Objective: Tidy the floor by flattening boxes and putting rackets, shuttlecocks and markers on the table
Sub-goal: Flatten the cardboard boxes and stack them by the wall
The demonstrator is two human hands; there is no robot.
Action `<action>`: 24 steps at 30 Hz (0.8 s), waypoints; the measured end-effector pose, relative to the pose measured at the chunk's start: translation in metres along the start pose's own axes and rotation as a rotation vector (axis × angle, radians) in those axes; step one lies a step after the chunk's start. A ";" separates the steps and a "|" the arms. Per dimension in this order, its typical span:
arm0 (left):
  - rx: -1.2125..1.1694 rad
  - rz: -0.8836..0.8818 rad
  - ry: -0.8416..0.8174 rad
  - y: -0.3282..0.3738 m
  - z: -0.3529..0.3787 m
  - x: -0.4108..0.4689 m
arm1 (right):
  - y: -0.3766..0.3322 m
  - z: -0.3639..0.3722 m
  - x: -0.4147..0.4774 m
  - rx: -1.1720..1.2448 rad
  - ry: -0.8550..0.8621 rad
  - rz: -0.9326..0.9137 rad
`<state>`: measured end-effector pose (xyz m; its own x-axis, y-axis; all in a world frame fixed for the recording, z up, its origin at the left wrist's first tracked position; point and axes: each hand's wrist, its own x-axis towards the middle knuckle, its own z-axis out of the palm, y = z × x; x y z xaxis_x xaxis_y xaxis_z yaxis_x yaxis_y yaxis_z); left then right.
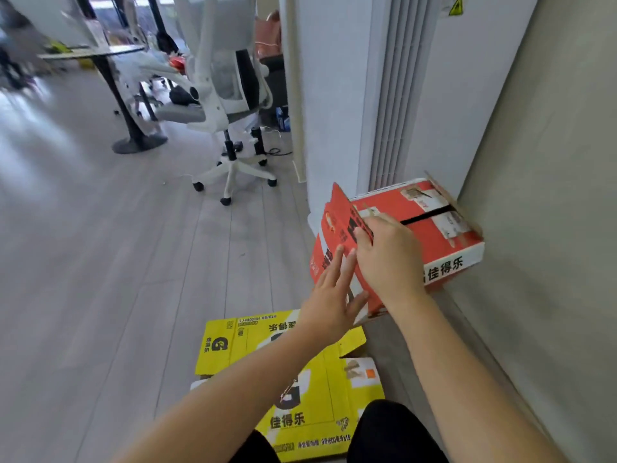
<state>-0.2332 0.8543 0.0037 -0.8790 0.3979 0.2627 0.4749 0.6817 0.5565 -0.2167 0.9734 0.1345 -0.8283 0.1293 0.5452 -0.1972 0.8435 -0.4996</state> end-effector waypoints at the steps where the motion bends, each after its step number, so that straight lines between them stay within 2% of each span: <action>1: 0.012 -0.036 0.013 -0.016 -0.010 -0.007 | -0.009 0.015 0.000 0.029 -0.035 -0.025; 4: 0.045 -0.150 0.026 -0.062 -0.040 -0.035 | -0.034 0.061 -0.004 0.104 -0.138 -0.072; 10: 0.104 -0.379 -0.090 -0.142 -0.078 -0.099 | -0.080 0.126 -0.021 0.213 -0.303 -0.185; 15: 0.282 -0.510 -0.026 -0.171 -0.092 -0.138 | -0.095 0.149 -0.037 0.339 -0.246 -0.275; 18: 0.471 -0.513 0.096 -0.181 -0.095 -0.150 | -0.074 0.153 -0.050 0.485 -0.235 -0.229; 21: 0.539 -0.501 0.128 -0.205 -0.086 -0.159 | -0.025 0.165 -0.073 0.388 -0.309 -0.177; 24: 0.519 -0.503 -0.069 -0.230 -0.063 -0.168 | 0.041 0.195 -0.116 0.104 -0.432 -0.073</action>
<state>-0.1972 0.5925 -0.1187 -0.9998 -0.0148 0.0134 -0.0127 0.9892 0.1463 -0.2307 0.8914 -0.0801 -0.9490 -0.1764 0.2614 -0.2963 0.7824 -0.5478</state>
